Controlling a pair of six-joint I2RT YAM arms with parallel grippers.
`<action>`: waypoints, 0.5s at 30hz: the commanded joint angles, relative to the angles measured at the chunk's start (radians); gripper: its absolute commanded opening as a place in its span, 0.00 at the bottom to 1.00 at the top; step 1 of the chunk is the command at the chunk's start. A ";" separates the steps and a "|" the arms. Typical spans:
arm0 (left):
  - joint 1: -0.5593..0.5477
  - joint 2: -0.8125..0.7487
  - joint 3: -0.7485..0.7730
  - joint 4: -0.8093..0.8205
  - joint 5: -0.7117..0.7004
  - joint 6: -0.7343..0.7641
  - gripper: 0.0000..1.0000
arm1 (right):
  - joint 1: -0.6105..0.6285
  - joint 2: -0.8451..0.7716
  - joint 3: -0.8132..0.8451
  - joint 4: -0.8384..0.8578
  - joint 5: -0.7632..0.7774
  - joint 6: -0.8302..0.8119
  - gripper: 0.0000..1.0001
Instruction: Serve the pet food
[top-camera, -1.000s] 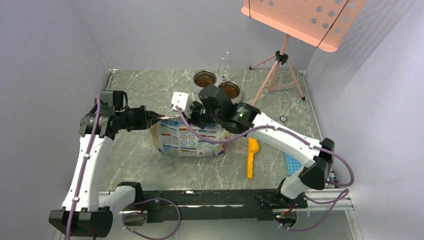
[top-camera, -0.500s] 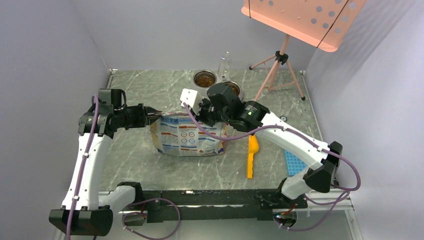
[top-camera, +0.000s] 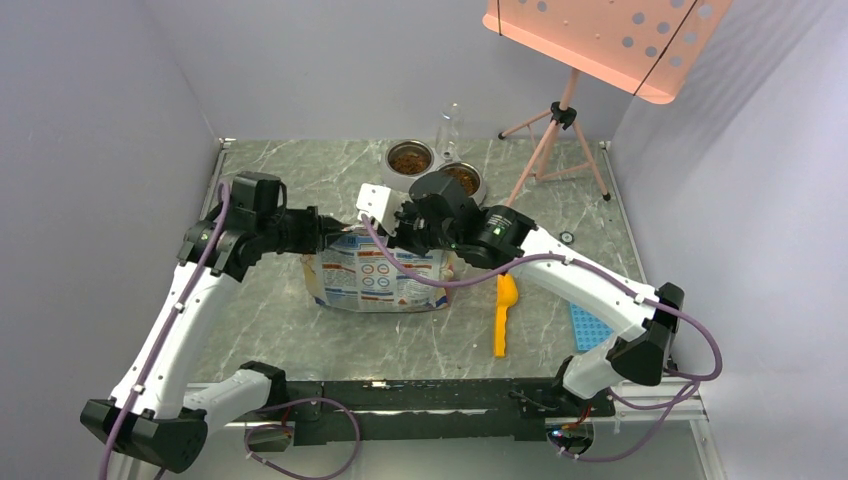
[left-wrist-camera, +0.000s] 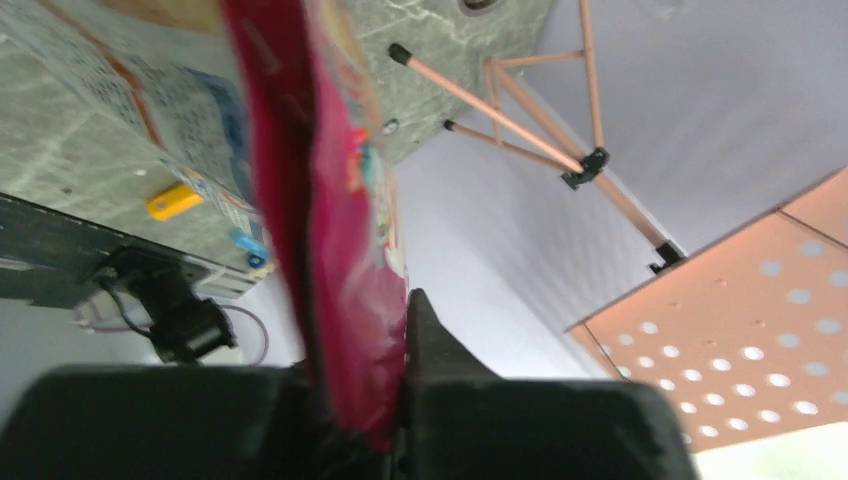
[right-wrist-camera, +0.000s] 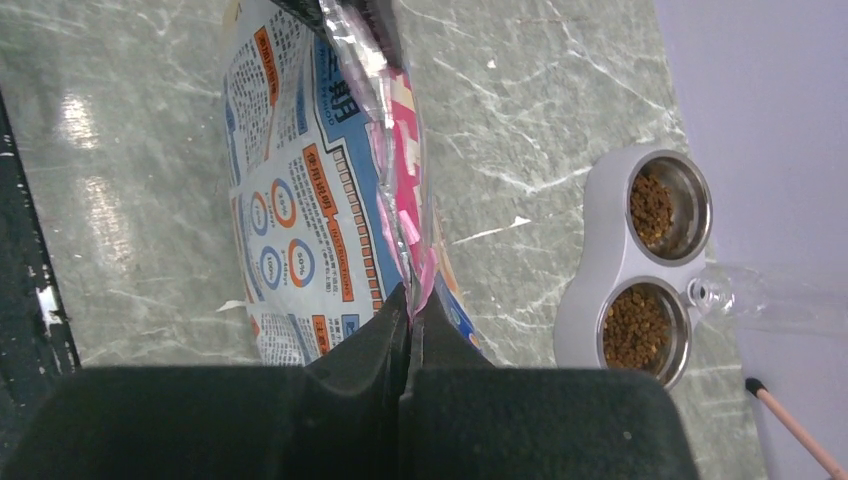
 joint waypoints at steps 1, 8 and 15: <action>-0.003 -0.039 -0.009 0.059 -0.089 -0.020 0.00 | 0.011 -0.056 0.006 0.002 0.048 -0.017 0.00; -0.001 0.031 0.182 -0.192 -0.150 0.038 0.00 | 0.026 -0.020 0.037 0.042 0.022 -0.020 0.22; 0.019 -0.074 0.001 -0.002 -0.136 -0.037 0.46 | 0.062 0.043 0.096 0.054 -0.026 0.002 0.25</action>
